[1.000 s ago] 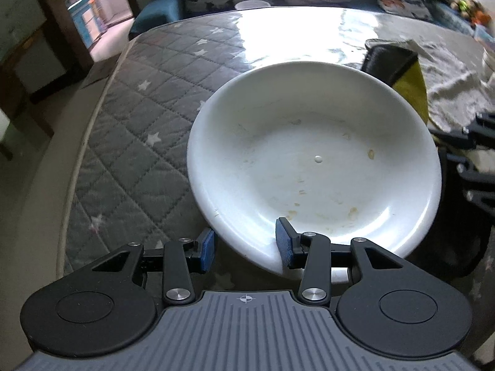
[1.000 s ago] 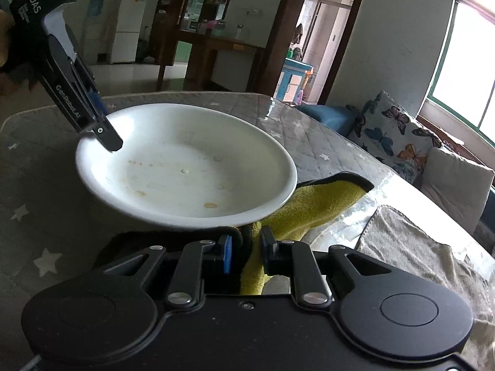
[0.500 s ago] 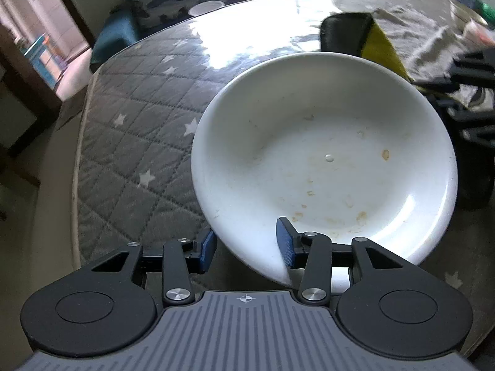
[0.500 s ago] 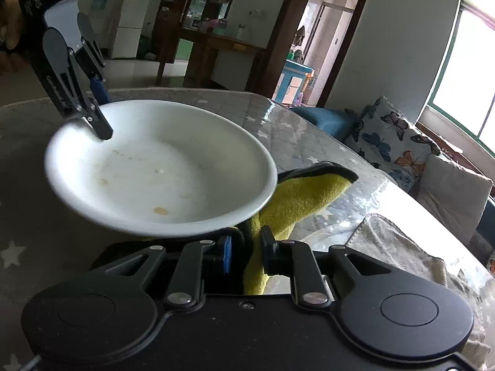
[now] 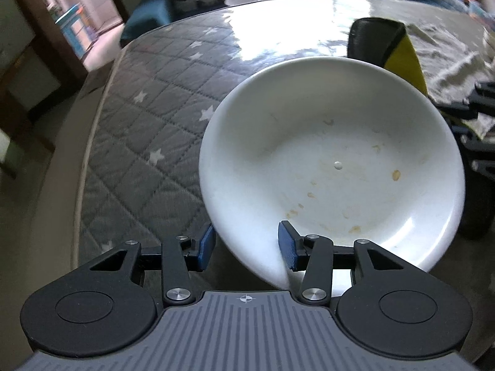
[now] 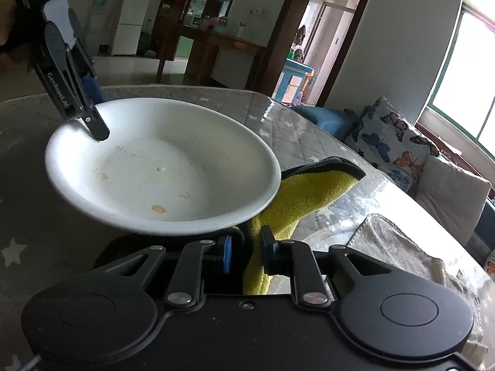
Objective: Clean bowl
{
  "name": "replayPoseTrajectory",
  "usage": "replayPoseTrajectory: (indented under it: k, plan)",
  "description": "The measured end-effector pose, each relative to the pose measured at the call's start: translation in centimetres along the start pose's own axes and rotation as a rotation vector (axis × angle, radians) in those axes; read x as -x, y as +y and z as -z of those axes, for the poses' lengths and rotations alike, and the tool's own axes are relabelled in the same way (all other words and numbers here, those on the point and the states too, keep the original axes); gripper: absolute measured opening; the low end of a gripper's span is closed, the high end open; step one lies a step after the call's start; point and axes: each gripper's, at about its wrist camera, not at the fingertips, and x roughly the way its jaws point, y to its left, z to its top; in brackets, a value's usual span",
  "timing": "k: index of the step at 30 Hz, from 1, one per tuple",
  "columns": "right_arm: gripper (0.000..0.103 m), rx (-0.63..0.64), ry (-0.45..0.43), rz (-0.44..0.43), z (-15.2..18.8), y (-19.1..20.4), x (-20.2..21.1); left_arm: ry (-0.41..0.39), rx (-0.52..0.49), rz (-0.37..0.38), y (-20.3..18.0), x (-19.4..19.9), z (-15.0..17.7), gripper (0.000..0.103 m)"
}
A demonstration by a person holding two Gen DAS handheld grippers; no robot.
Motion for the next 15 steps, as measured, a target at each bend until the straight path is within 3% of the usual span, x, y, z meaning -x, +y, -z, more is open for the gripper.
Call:
replayPoseTrajectory:
  k: [9, 15]
  plan:
    - [0.02, -0.004, -0.008, 0.0, 0.1, 1.4, 1.1, -0.012, 0.16, 0.013, -1.0, 1.3, 1.4, 0.049]
    - [0.02, 0.002, -0.012, -0.017, 0.1, 2.2, 2.0, -0.024, 0.209, 0.005, -1.7, 1.7, 2.0, 0.05]
